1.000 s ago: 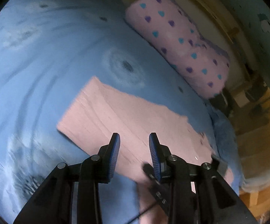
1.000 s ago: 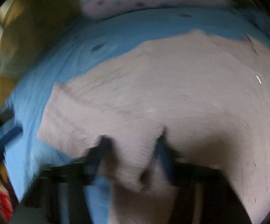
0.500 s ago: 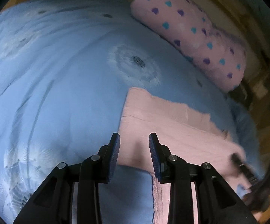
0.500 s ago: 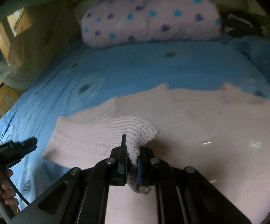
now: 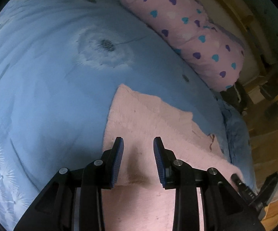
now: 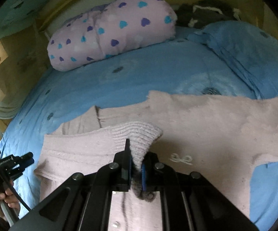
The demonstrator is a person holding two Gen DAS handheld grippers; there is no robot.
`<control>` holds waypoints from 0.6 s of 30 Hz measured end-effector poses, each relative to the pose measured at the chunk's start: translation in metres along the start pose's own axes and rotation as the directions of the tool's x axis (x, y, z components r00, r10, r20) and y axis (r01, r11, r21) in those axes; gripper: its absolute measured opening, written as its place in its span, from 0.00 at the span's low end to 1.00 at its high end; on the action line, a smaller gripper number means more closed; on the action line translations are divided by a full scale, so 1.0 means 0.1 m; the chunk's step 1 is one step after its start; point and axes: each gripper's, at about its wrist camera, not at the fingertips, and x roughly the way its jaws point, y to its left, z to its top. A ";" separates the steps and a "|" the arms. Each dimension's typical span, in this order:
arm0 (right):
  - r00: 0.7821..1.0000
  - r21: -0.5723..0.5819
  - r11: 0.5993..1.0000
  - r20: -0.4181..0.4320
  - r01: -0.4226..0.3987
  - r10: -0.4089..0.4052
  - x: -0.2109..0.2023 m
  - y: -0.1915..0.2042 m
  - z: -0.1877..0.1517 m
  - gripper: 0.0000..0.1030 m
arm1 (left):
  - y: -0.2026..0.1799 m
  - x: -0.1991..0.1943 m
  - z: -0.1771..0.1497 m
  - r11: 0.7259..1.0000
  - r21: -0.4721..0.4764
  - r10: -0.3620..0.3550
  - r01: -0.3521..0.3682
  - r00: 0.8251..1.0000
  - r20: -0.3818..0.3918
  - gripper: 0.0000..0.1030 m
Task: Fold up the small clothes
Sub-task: 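Grasp the other sleeve cuff with the right gripper and lay it across the body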
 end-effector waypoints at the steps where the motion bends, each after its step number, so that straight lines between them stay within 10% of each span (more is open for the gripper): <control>1: 1.000 -0.004 1.000 -0.007 0.010 -0.010 0.01 -0.04 -0.02 0.07 | -0.02 0.01 -0.01 1.000 0.005 -0.002 0.002 1.000 -0.003 0.11; 13: 0.985 0.003 0.992 -0.121 0.123 -0.121 0.41 -0.45 -0.33 0.22 | 0.13 0.35 -0.10 0.992 -0.017 0.125 -0.127 0.990 -0.070 0.00; 18: 0.992 0.055 0.993 -0.087 0.102 -0.097 0.38 -0.53 -0.35 0.60 | -0.07 0.02 -0.17 1.000 0.013 0.015 -0.015 1.000 0.012 0.00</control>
